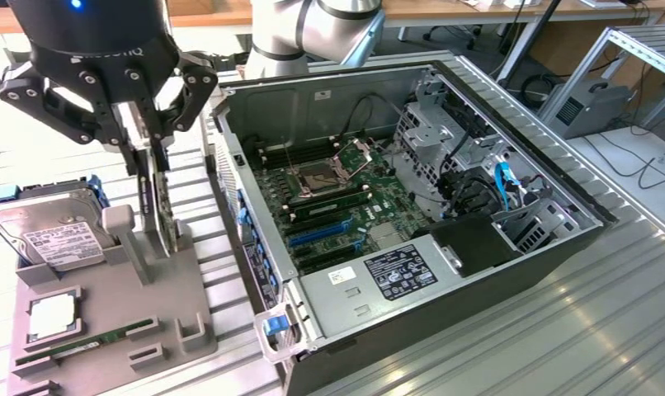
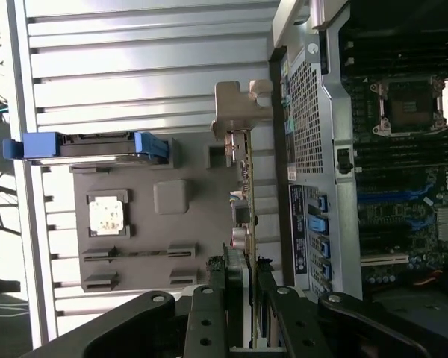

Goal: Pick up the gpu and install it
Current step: 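Pick up the gpu and move the gpu toward the slot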

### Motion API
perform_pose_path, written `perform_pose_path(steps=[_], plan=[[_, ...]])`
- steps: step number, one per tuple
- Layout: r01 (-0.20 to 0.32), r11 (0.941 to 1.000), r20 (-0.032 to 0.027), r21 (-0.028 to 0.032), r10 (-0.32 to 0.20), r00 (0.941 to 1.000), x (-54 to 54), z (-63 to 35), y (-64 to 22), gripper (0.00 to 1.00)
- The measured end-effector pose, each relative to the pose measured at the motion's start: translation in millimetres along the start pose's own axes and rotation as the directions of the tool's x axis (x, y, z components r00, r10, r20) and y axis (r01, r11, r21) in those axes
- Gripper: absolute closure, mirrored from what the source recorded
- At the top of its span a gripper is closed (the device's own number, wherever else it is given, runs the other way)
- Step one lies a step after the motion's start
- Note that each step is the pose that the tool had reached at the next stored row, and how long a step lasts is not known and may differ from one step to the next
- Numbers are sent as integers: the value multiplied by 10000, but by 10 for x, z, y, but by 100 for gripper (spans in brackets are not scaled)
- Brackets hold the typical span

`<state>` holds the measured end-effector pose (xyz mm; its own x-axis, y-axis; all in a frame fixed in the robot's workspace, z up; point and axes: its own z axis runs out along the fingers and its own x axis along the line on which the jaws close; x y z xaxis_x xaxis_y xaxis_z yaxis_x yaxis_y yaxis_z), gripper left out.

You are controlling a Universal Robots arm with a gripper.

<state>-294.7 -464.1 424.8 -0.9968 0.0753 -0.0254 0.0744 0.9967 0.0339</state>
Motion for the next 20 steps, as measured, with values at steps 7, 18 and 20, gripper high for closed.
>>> perform_pose_path(steps=[7, 18, 20], plan=[[0, 10000, 2, 19, 0, 10000, -205, -8, 68, 73], [2, 10000, 6, 77, -2, 10000, -552, 9, 321, 73], [3, 10000, 6, 80, -3, 10000, -584, 10, 338, 73]])
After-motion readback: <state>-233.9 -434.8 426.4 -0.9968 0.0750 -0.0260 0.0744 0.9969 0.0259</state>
